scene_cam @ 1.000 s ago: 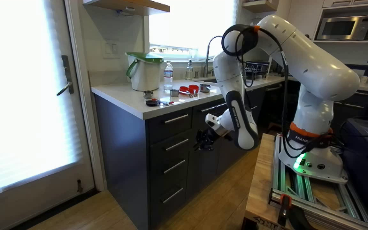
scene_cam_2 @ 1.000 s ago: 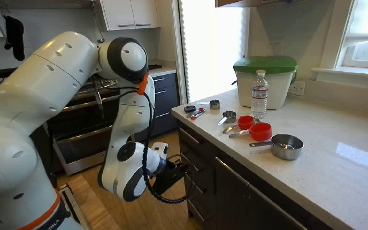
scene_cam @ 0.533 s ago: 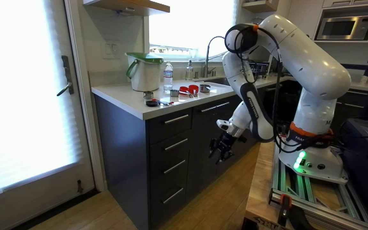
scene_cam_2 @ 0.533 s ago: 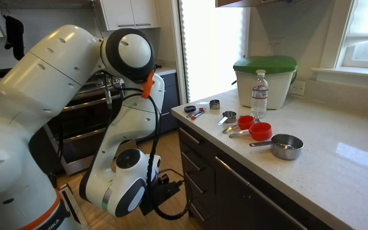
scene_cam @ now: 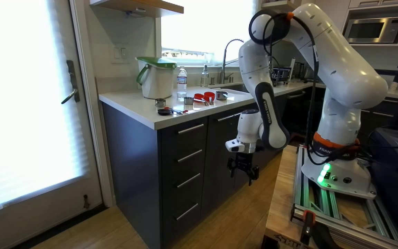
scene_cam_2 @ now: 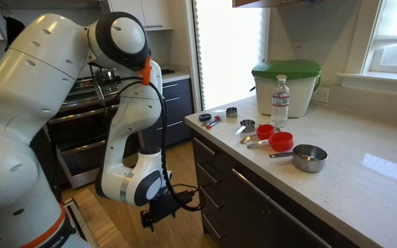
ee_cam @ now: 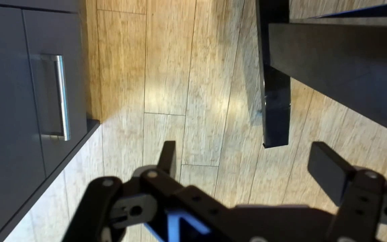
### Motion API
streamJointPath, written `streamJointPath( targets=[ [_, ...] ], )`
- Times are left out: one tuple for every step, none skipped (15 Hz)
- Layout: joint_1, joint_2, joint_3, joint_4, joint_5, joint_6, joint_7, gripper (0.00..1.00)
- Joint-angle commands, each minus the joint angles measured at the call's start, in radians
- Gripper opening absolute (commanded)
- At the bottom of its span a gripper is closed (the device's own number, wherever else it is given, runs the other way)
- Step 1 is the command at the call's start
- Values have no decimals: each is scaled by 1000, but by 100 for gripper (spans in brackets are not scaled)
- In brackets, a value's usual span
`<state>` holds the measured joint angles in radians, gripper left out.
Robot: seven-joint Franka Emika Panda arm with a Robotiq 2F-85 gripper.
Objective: Open the second far left drawer from the top fully
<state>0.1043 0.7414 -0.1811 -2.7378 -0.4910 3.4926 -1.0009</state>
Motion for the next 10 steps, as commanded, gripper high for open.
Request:
streamJointPath(
  targets=[
    [114,-126,12,-3,86,-170,16,100],
    [143,-143,7,8,99,-182,18,100],
    [151,-161,12,17,98,-198,20,100],
    [158,-173,11,27,99,-201,24,100],
    [151,-184,18,38,94,-199,29,100],
    [145,-189,20,49,91,-186,31,100],
    [134,-190,26,58,89,-177,35,100],
    [133,-186,22,69,91,-159,38,100],
    [134,-177,17,83,95,-145,42,100],
    [134,-166,13,94,98,-122,49,100]
  ],
)
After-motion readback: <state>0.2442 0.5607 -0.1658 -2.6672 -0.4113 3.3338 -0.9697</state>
